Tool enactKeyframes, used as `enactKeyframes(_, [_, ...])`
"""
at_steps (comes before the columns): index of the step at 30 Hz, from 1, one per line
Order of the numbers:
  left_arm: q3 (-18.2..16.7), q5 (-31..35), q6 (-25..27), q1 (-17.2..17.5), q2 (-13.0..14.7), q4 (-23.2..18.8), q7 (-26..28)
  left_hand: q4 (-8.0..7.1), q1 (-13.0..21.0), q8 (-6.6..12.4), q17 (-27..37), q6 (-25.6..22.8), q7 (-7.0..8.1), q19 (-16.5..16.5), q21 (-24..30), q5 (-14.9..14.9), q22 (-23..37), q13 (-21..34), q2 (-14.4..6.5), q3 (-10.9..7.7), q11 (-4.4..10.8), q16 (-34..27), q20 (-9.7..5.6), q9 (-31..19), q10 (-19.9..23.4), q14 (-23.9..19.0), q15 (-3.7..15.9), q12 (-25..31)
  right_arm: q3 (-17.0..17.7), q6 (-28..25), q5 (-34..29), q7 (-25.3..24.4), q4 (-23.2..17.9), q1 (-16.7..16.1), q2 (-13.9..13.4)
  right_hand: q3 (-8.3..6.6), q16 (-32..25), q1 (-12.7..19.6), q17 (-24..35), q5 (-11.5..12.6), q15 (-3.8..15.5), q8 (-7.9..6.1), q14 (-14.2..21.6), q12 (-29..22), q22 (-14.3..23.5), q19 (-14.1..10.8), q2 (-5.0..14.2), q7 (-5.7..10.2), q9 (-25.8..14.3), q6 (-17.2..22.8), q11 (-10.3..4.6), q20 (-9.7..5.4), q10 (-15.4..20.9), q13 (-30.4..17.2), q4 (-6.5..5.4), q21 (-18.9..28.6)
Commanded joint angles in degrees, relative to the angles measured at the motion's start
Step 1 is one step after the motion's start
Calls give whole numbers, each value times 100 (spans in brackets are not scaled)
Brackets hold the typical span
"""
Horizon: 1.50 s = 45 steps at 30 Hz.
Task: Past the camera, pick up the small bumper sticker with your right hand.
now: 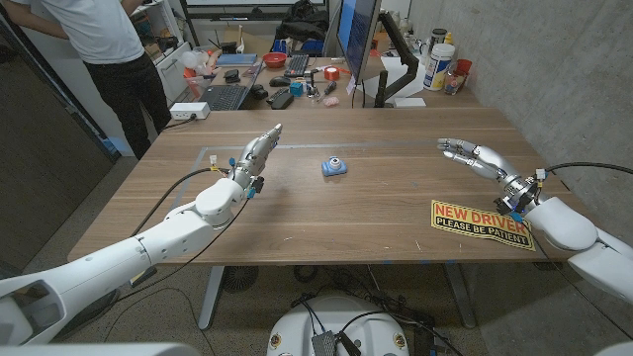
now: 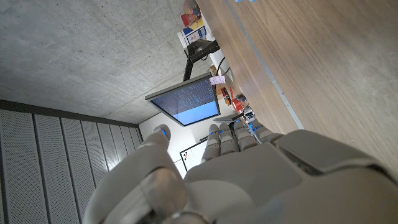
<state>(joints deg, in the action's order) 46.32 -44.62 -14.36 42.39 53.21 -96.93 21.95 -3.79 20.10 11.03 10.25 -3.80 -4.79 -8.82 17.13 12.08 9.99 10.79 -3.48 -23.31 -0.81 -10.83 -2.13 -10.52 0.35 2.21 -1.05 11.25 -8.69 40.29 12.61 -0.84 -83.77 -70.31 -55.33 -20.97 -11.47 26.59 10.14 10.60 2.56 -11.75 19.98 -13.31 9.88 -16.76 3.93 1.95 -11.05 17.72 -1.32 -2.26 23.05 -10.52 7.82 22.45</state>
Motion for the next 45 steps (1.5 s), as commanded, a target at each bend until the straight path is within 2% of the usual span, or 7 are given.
enactKeyframes(1, [208, -86, -95, -128, 100, -20, 103, 31, 0, 26, 31, -17, 11, -2, -14, 4, 15, 11, -44, -12, 42, -8, -86, -16, 8, 46, 11, 30, 198, 13, -295, -339, -94, -307, -91, -32, -1, 23, 20, 22, 227, -25, 71, -18, 10, -55, 21, 36, -35, 52, -30, -167, 69, -22, 2, -24])
enactKeyframes(9, [347, -111, -99, -263, 88, 8, 111, 32, -1, 25, 31, -17, 8, -1, -29, 3, 16, 11, -45, -9, 29, -9, -87, -16, 10, 42, 10, 31, 375, 98, -494, -623, -54, -499, -45, -38, -9, 21, 20, 28, 248, -26, 131, -18, 10, -79, 20, 57, -36, 70, -27, -172, 93, -23, 2, -48])
enactKeyframes(16, [447, -141, -113, -358, 108, 8, 69, 33, -3, 27, 31, -22, 11, 2, -43, 3, 16, 11, -47, -7, 28, -9, -86, -16, 9, 42, 10, 31, 740, -67, -994, -1056, -323, -895, -102, -41, -3, 20, 20, 32, 257, -27, 138, -12, 10, -93, 17, 52, -37, 83, -37, -176, 89, -23, 2, -61])
enactKeyframes(27, [554, -212, -227, -402, 226, -12, 114, 34, -4, 27, 31, -23, 10, 7, -61, 2, 17, 11, -50, -4, 39, -9, -88, -16, 12, 42, 11, 32, 1052, -133, -1109, -1160, -538, -1279, -22, -46, 5, 19, 19, 40, 275, -29, 156, -12, 10, -113, 7, 71, -37, 103, -51, -186, 108, -25, 5, -84])
enactKeyframes(45, [758, -301, -366, -502, 321, -5, 182, 38, -7, 30, 31, -36, 8, 14, -95, 1, 18, 11, -53, 2, 45, -7, -79, -16, 8, 46, 13, 30, 1527, -362, -1913, -1423, -837, -1714, 157, -50, 12, 14, 19, 53, 299, -29, 188, -19, 10, -149, -10, 101, -39, 125, -90, -203, 154, -27, 8, -117])
